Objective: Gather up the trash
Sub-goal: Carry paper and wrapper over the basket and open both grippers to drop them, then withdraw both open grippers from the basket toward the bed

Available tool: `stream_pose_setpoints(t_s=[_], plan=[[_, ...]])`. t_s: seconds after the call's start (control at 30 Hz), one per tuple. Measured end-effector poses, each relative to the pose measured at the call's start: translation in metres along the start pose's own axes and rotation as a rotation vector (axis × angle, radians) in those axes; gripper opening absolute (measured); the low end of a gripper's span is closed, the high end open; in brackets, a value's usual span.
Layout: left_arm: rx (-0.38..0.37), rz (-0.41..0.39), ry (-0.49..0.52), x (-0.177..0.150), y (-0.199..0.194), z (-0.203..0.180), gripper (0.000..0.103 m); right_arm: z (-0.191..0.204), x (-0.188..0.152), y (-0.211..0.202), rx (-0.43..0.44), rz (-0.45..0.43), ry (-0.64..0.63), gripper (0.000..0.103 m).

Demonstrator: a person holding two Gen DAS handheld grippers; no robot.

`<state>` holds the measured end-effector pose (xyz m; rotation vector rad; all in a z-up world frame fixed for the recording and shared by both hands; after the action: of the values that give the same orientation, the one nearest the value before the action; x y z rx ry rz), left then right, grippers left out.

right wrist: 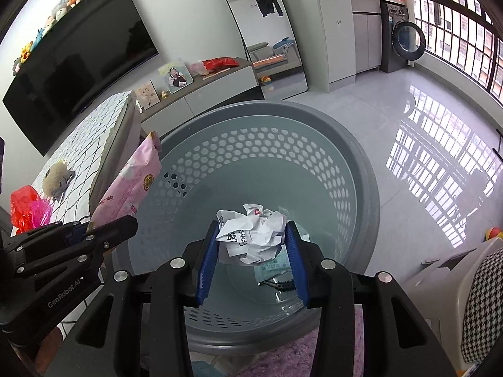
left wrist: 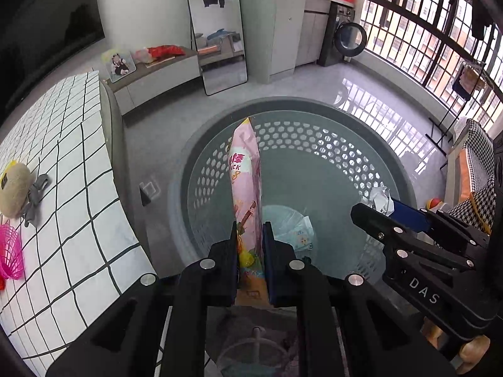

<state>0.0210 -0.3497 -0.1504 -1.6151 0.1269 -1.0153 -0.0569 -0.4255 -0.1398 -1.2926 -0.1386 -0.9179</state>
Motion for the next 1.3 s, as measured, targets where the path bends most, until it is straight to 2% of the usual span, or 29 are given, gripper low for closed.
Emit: stream_pose_setpoints(t_s=[0.2, 0.4, 0.57, 0.67, 0.73, 1.03, 1.3], plan=[[0.011, 0.002, 0.003, 0.002, 0.003, 0.003, 0.016, 0.001, 0.003, 0.006, 0.002, -0.002, 0.008, 0.041], [0.023, 0.006, -0.001, 0.001, 0.002, 0.005, 0.02, -0.002, 0.006, 0.002, 0.001, -0.019, 0.014, 0.049], [0.034, -0.009, -0.008, 0.001, -0.002, 0.008, 0.043, -0.001, 0.008, -0.002, 0.0, -0.039, 0.021, 0.058], [0.04, -0.022, -0.01, 0.002, -0.006, 0.01, 0.05, -0.001, 0.01, -0.003, 0.002, -0.044, 0.025, 0.06], [0.044, -0.027, -0.011, 0.003, -0.007, 0.011, 0.053, -0.001, 0.01, -0.004, 0.006, -0.049, 0.028, 0.064], [0.051, -0.034, -0.022, 0.004, -0.009, 0.017, 0.059, -0.001, 0.009, -0.004, 0.007, -0.048, 0.028, 0.064], [0.058, -0.061, -0.04, 0.006, -0.018, 0.022, 0.072, 0.002, 0.009, -0.011, 0.007, -0.067, 0.017, 0.068]])
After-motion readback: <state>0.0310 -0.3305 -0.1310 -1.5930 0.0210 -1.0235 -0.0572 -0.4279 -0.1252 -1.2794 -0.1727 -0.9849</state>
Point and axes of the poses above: each gripper's, at about its wrist camera, not at the fingertips, and y roughly the way its jaws point, z to its left, x to its top, the point moved 8 cm from there along y, roughly the way its jaws point, and after that the axes turned 5 degrees about x, right-handed, at the moved point
